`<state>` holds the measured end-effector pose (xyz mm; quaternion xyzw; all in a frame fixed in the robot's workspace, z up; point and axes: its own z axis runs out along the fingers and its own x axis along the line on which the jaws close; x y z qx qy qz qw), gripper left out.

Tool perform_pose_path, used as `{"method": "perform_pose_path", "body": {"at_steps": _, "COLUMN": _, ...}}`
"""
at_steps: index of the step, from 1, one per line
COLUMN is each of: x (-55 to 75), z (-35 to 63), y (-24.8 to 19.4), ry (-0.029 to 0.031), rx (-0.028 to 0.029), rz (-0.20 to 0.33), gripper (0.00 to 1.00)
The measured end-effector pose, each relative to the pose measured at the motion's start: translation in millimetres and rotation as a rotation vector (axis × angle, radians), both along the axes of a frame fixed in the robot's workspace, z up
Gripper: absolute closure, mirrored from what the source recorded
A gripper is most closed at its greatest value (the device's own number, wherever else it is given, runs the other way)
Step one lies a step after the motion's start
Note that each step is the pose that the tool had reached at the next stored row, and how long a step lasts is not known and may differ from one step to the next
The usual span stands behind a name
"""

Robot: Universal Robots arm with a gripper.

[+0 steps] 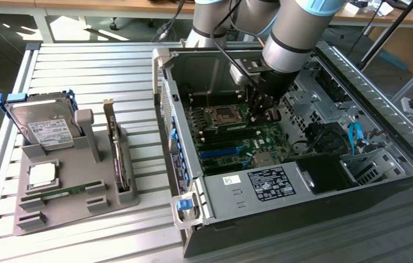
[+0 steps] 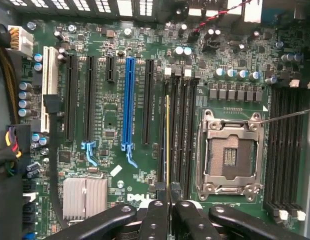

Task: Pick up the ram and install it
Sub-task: 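Insert the ram into the slot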

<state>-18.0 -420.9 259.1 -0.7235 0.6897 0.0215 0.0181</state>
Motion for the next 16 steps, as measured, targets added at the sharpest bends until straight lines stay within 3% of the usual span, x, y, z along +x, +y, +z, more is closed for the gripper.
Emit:
{"method": "perform_pose_path", "body": {"at_steps": 4, "x": -16.2, "z": -0.7, "y": 0.1, "ry": -0.0017, "rx": -0.0002, "rz": -0.002, "gripper": 0.88}}
{"method": "perform_pose_path", "body": {"at_steps": 7, "x": -16.3, "z": -1.0, "y": 0.6, "ry": -0.0014, "rx": -0.0003, "rz": -0.003, "gripper": 0.88}}
{"method": "perform_pose_path", "body": {"at_steps": 11, "x": -16.3, "z": -1.6, "y": 0.7, "ry": -0.0014, "rx": -0.0017, "rz": -0.064, "gripper": 0.88}}
{"method": "perform_pose_path", "body": {"at_steps": 16, "x": -15.9, "z": -1.8, "y": 0.7, "ry": -0.0016, "rx": -0.0015, "rz": -0.064, "gripper": 0.88}}
